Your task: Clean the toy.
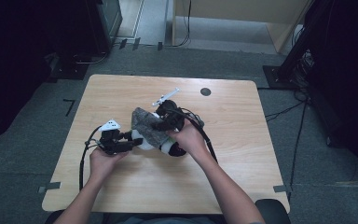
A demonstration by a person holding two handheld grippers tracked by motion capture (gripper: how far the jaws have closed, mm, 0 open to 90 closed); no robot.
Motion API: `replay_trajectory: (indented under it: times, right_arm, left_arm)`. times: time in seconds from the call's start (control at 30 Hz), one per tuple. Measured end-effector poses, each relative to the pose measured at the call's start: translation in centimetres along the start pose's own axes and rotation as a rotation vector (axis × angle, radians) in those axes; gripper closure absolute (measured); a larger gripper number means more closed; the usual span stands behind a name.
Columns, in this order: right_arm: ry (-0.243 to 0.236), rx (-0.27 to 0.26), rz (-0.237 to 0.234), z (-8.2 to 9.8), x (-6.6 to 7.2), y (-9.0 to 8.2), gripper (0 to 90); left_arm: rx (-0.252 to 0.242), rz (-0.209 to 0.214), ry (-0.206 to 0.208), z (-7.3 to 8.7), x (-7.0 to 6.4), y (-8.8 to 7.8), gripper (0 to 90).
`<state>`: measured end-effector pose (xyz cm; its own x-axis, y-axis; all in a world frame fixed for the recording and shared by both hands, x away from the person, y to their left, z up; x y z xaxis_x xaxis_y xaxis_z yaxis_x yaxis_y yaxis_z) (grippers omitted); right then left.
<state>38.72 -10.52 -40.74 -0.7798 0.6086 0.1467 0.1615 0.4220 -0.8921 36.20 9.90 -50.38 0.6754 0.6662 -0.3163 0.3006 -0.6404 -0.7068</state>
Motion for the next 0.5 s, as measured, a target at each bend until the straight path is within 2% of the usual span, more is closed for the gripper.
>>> replay_trajectory:
  times: [0.17, 0.23, 0.37, 0.5]
  right_arm:
    - [0.01, -0.003, 0.037, 1.5, -0.9, -1.9, 73.9]
    - [0.013, 0.0, 0.039, 2.2, -1.4, -2.3, 73.8]
    - [0.056, -0.003, 0.022, 3.6, -2.5, -3.0, 73.6]
    - [0.076, -0.018, 0.018, 5.0, -3.3, -3.5, 73.7]
  left_arm:
    - [0.002, 0.0, 0.001, 0.0, 0.0, 0.0, 44.2]
    - [0.001, 0.0, 0.001, 0.0, 0.0, 0.0, 44.3]
    - [-0.001, -0.001, 0.001, 0.0, 0.0, 0.0, 44.2]
    - [0.003, -0.001, 0.006, 0.1, 0.0, 0.0, 44.4]
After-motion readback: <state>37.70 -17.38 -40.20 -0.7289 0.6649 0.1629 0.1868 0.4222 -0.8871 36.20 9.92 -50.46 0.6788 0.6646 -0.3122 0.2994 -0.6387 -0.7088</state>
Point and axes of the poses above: each handheld gripper's, and its own axes: y roughly forward along the jaws, z roughly out of its underside, x roughly to its left, the point moved 3 cm from there along y, roughly forward along the jaws, and after that the axes turned 13 degrees about x, right-handed, at the moved point
